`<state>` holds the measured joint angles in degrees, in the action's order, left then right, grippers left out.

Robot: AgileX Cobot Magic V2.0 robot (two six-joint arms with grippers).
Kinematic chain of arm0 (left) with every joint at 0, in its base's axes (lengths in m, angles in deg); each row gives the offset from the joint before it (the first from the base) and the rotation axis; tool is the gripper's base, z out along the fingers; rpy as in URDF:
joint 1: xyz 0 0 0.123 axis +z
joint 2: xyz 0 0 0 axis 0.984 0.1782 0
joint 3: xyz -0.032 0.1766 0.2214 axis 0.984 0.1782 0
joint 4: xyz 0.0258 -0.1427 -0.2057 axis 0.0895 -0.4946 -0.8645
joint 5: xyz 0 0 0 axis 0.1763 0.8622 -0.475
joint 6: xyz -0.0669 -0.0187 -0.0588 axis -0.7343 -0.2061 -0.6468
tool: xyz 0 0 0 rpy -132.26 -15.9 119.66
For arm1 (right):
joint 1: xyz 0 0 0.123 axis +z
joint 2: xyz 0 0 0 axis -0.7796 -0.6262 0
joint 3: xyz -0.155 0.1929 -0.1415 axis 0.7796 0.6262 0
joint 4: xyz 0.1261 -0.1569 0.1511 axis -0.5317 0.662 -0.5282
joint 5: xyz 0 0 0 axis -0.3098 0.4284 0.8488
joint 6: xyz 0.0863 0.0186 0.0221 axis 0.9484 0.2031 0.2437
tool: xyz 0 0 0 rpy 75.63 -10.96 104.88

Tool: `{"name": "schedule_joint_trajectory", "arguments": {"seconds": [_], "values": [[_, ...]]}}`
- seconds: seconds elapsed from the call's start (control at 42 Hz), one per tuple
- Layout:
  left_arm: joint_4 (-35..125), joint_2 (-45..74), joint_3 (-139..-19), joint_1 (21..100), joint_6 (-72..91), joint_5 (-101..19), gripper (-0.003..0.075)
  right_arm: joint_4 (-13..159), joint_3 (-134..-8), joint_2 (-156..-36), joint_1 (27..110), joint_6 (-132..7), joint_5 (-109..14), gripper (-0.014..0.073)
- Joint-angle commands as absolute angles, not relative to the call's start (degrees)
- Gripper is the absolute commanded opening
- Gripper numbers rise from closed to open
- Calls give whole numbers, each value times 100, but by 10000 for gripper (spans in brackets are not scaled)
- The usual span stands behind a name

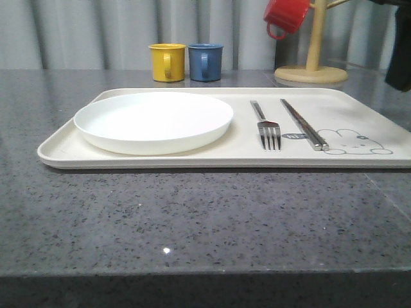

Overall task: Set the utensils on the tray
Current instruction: 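Move the right gripper to the metal spoon and grasp it, then lower the spoon onto the tray beside the chopsticks and release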

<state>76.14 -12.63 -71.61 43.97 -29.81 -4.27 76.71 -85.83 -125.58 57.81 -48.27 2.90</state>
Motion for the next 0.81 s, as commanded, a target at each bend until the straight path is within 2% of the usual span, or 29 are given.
{"name": "schedule_joint_trajectory", "arguments": {"seconds": [0.0,0.334,0.596,0.715,0.786], "values": [[7641,-1237,-7307,4360,-3043,-874,311,7402,-8762,-12535,5877,-4606,35,-31],[7641,-1237,-7307,4360,-3043,-874,311,7600,-9416,-13419,5872,-3433,-73,-31],[7641,-1237,-7307,4360,-3043,-874,311,7692,-9668,-13843,5872,-3039,2,-25],[7641,-1237,-7307,4360,-3043,-874,311,7711,-9679,-13843,5872,-3039,20,53],[7641,-1237,-7307,4360,-3043,-874,311,7746,-9679,-13843,5872,-3039,28,170]]}}
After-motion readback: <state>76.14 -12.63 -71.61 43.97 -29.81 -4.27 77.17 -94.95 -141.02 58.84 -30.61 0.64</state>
